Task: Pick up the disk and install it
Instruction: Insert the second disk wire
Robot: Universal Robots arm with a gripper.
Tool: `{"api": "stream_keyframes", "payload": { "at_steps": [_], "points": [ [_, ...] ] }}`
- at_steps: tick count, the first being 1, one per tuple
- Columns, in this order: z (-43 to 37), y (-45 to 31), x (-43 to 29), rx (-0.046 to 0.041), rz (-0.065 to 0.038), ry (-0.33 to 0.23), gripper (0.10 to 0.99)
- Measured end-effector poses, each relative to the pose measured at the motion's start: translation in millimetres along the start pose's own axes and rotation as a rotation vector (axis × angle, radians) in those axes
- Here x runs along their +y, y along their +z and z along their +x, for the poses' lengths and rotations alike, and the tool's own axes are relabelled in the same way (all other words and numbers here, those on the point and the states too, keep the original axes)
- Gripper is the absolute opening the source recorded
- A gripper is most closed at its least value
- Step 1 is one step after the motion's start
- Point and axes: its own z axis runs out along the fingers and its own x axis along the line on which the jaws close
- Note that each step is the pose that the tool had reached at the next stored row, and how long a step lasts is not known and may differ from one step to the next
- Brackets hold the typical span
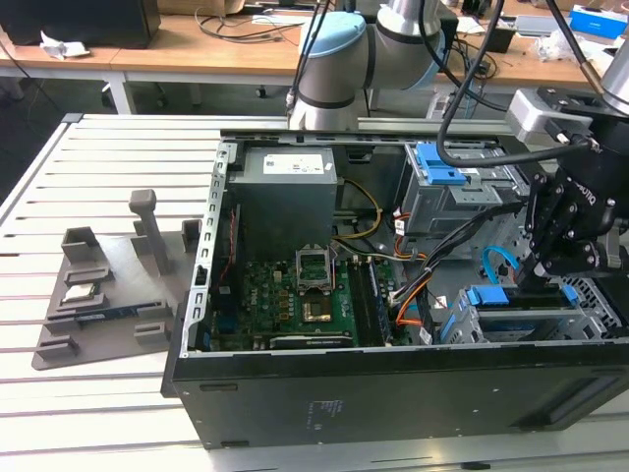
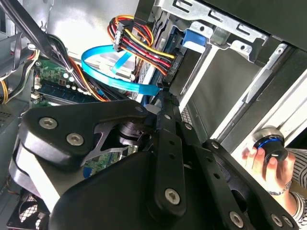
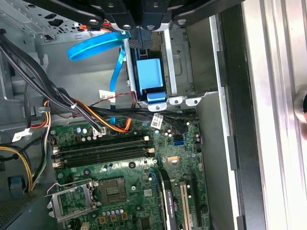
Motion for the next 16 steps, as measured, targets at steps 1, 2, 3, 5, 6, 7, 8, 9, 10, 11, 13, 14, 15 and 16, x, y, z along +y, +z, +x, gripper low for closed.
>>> {"api": "stream_keyframes", "payload": {
  "at_steps": [1,2,3,5,6,7,8,9,10,11,13,14,15,16],
  "points": [
    [-0.3,0.5,-0.3,0.0000,-0.001,0.000,0.106],
    [-0.5,0.8,-0.3,-0.0001,-0.001,0.000,0.106],
    [-0.8,1.1,-0.3,0.0001,-0.001,0.001,0.106],
    [-1.9,1.7,-0.3,0.0001,-0.002,0.002,0.106],
    [-1.9,1.7,-0.3,0.0001,-0.002,0.004,0.106],
    [-2.0,1.8,-0.8,-0.0005,-0.002,0.009,0.106],
    [-1.9,1.7,-1.2,-0.0007,-0.003,0.014,0.106],
    [-2.0,2.2,-1.7,-0.0022,-0.004,0.017,0.106],
    [-1.9,2.1,-2.3,-0.0020,-0.004,0.023,0.106],
    [-2.0,2.0,-2.3,-0.0019,-0.005,0.027,0.106],
    [-1.8,2.3,-2.4,-0.0015,-0.006,0.031,0.106],
    [-1.8,3.0,-2.5,-0.0016,-0.006,0.031,0.106],
    [-1.8,3.9,-2.6,-0.0016,-0.006,0.030,0.106],
    [-1.8,5.2,-2.6,-0.0012,-0.006,0.030,0.106]
  ]
}}
